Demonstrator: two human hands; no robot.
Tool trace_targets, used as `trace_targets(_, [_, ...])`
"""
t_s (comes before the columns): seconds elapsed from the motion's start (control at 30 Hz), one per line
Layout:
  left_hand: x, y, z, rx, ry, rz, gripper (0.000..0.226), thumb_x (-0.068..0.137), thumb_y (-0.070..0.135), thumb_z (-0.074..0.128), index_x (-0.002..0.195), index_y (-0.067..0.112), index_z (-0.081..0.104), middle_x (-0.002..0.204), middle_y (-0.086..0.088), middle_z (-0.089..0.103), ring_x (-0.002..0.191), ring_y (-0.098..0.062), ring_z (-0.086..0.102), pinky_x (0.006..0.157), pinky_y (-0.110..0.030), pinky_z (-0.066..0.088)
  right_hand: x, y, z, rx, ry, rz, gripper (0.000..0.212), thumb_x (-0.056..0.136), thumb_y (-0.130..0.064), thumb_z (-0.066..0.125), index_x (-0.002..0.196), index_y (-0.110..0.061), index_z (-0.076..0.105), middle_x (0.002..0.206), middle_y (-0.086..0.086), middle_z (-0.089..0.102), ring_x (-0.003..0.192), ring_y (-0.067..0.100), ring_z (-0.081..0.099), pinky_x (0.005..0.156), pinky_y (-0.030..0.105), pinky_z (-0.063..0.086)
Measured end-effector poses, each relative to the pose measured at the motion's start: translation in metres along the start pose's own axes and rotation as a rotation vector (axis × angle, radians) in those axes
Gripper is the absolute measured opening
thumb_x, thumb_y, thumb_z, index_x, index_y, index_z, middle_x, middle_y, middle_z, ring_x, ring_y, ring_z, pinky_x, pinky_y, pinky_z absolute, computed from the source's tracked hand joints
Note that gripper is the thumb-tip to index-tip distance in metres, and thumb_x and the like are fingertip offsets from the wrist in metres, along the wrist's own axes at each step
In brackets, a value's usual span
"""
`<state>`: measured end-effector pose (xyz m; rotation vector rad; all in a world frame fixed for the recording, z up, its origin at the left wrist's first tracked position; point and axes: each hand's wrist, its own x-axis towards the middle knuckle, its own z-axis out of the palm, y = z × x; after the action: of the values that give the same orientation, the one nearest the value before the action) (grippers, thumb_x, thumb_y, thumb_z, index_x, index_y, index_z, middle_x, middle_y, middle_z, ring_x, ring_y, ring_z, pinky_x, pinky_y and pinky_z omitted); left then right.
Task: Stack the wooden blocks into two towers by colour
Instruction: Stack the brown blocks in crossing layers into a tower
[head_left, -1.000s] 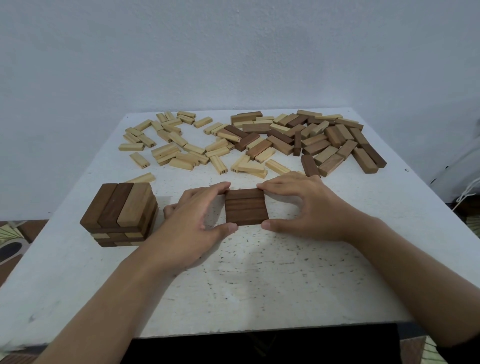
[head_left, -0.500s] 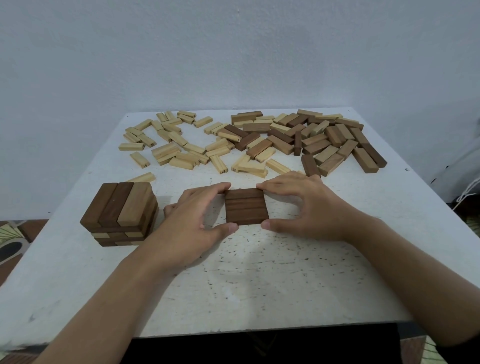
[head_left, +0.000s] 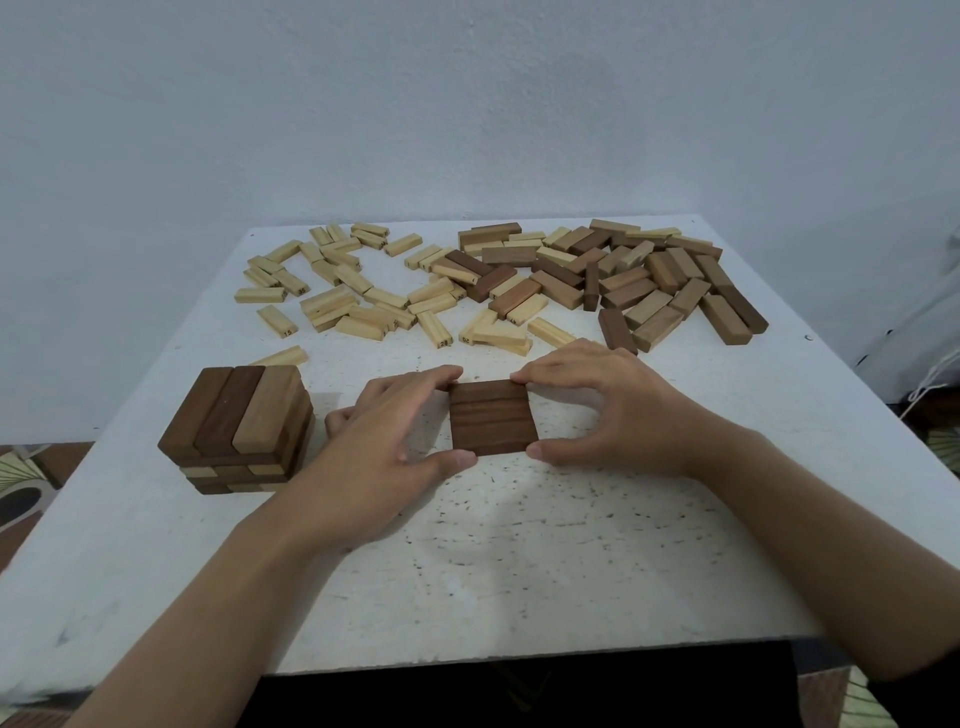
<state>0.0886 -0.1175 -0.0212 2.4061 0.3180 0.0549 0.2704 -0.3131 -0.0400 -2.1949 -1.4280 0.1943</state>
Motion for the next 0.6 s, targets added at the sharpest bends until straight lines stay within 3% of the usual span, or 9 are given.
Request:
trace_targets(0.1, [-0.002, 0.000, 0.000, -0.019, -0.003, 0.044, 0.070, 0.088, 0.060, 0.063, 0.149, 0.050, 0.031, 0.119, 0.059, 0.026, 0.129, 0.012, 0.021, 0.118, -0.047, 0.025, -0.001, 0.000, -0.001, 0.021, -0.005, -0.015, 0.072, 0.075, -0.068, 0.070, 0.139, -0.037, 0.057, 0.133, -0.027, 0.057, 0.133, 0.001, 0.044, 0.110, 0.049, 0.040])
trace_targets(0.17, [-0.003, -0.001, 0.000, -0.055, 0.002, 0.067, 0.074, 0.080, 0.062, 0.059, 0.148, 0.053, 0.031, 0.124, 0.059, 0.026, 0.134, 0.008, 0.022, 0.114, -0.044, 0.033, -0.002, -0.003, -0.003, 0.063, 0.015, -0.028, 0.071, 0.074, -0.063, 0.072, 0.138, -0.033, 0.060, 0.132, -0.025, 0.059, 0.132, 0.000, 0.045, 0.110, 0.045, 0.042])
trace_targets(0.3, [-0.005, 0.001, 0.000, -0.106, 0.043, 0.110, 0.071, 0.083, 0.065, 0.060, 0.146, 0.061, 0.027, 0.131, 0.045, 0.034, 0.131, 0.007, 0.030, 0.093, -0.026, 0.043, -0.006, -0.006, -0.007, 0.209, 0.087, -0.025, 0.065, 0.072, -0.048, 0.080, 0.133, -0.028, 0.066, 0.130, -0.019, 0.063, 0.131, 0.002, 0.049, 0.107, 0.034, 0.044])
trace_targets(0.4, [-0.008, 0.011, -0.003, -0.108, 0.051, 0.155, 0.066, 0.088, 0.063, 0.056, 0.146, 0.060, 0.026, 0.126, 0.046, 0.034, 0.122, 0.013, 0.032, 0.077, -0.013, 0.044, -0.009, -0.006, -0.009, 0.293, 0.154, -0.040, 0.058, 0.074, -0.039, 0.081, 0.130, -0.027, 0.068, 0.127, -0.018, 0.065, 0.124, 0.007, 0.055, 0.090, 0.021, 0.045])
trace_targets(0.5, [-0.013, 0.023, -0.013, -0.136, 0.092, 0.192, 0.064, 0.084, 0.061, 0.054, 0.144, 0.057, 0.032, 0.124, 0.044, 0.039, 0.122, 0.012, 0.036, 0.079, -0.004, 0.040, -0.009, -0.012, -0.012, 0.418, 0.238, -0.068, 0.054, 0.076, -0.039, 0.076, 0.127, -0.025, 0.069, 0.125, -0.013, 0.068, 0.116, 0.019, 0.059, 0.086, 0.028, 0.049])
trace_targets(0.6, [-0.019, 0.035, -0.025, -0.128, 0.142, 0.231, 0.063, 0.085, 0.061, 0.055, 0.144, 0.054, 0.034, 0.131, 0.038, 0.043, 0.124, 0.011, 0.039, 0.081, -0.007, 0.042, -0.009, -0.021, -0.017, 0.537, 0.308, -0.116, 0.049, 0.076, -0.035, 0.076, 0.124, -0.024, 0.070, 0.121, -0.007, 0.070, 0.113, 0.025, 0.059, 0.084, 0.036, 0.052])
